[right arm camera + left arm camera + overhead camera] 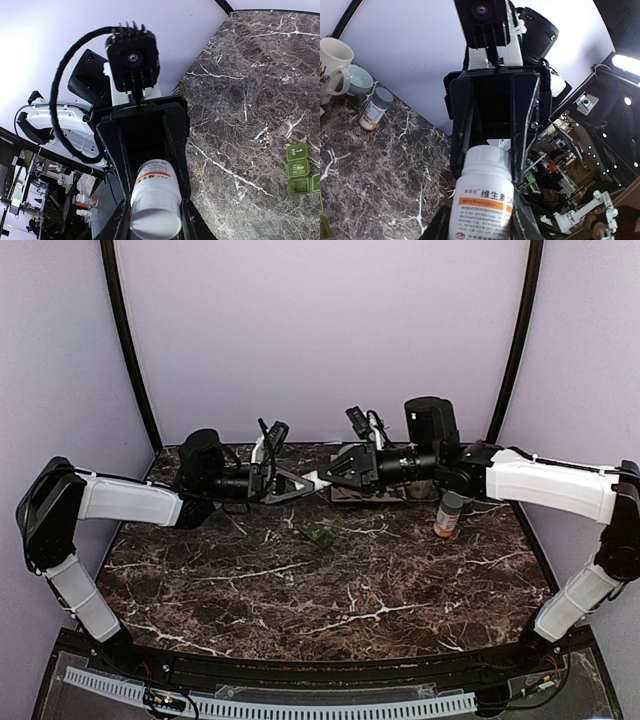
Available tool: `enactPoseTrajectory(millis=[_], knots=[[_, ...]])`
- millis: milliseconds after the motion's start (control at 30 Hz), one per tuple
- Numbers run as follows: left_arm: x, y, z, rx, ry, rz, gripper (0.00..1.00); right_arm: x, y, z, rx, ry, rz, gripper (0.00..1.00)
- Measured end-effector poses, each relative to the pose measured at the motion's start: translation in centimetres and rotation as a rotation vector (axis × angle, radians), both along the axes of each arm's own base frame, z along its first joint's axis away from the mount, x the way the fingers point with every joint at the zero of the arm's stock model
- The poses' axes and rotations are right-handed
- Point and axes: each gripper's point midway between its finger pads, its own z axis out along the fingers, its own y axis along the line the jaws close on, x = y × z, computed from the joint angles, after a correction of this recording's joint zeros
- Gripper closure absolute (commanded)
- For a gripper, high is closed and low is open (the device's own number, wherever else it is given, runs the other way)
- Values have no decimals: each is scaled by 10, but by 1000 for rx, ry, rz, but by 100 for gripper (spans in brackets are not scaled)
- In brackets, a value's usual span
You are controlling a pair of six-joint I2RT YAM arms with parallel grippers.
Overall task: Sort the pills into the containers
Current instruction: Hold the pill bottle, then open the lid of the pill bottle.
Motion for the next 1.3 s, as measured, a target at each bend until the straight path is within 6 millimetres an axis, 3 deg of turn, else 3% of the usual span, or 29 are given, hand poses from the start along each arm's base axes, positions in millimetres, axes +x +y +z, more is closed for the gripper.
enactPoseTrajectory(millis=[200, 467, 733, 800, 900, 1033, 1100, 1300], knots=[[-3, 2, 4, -22, -4, -36, 100, -1, 3, 5, 10, -7, 20, 100], [-6, 4, 8, -45, 27, -80, 100, -3, 5, 8, -3, -89, 66, 100], [-16, 7, 15, -67, 71, -149, 100, -15, 5, 16, 6, -304, 167, 100], [-20, 7, 18, -79, 82, -176, 100, -19, 5, 18, 5, -357, 185, 92], [-24, 7, 21, -90, 100, -212, 100, -24, 5, 21, 5, -425, 209, 61], [-27, 8, 22, -96, 106, -236, 100, -26, 5, 18, -4, -467, 227, 40], [-28, 8, 24, -99, 89, -240, 100, -27, 4, 13, -17, -461, 227, 34], [-29, 9, 27, -82, 27, -215, 100, -28, -2, 5, -38, -420, 199, 27]])
